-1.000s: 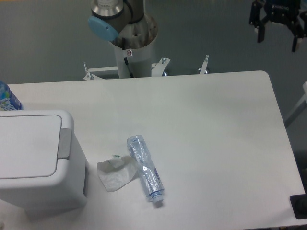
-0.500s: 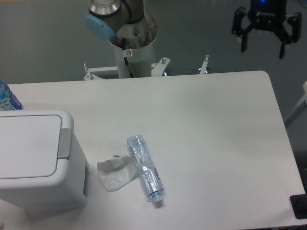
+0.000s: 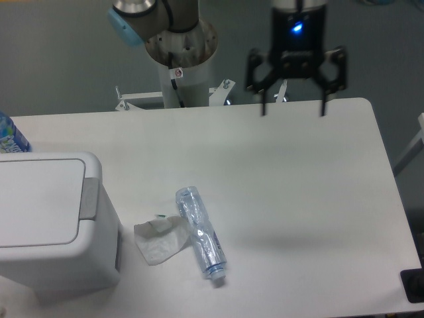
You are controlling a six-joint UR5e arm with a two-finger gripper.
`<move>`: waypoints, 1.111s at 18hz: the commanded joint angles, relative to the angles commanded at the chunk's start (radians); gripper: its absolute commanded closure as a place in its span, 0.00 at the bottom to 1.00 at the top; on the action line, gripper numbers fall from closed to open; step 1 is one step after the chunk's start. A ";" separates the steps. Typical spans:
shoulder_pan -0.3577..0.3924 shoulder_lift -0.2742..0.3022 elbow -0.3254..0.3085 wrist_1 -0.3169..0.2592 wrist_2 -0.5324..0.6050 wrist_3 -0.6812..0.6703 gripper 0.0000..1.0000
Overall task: Open the trash can
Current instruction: 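Lower the gripper onto the white trash can lid edge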
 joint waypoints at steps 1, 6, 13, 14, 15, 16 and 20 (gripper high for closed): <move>-0.026 -0.008 0.002 0.002 0.000 -0.051 0.00; -0.130 -0.064 0.006 0.080 -0.002 -0.238 0.00; -0.195 -0.107 0.002 0.143 0.000 -0.326 0.00; -0.201 -0.112 0.002 0.143 0.000 -0.326 0.00; -0.216 -0.118 0.002 0.143 0.002 -0.327 0.00; -0.227 -0.126 0.000 0.143 0.002 -0.326 0.00; -0.276 -0.155 0.002 0.144 0.002 -0.327 0.00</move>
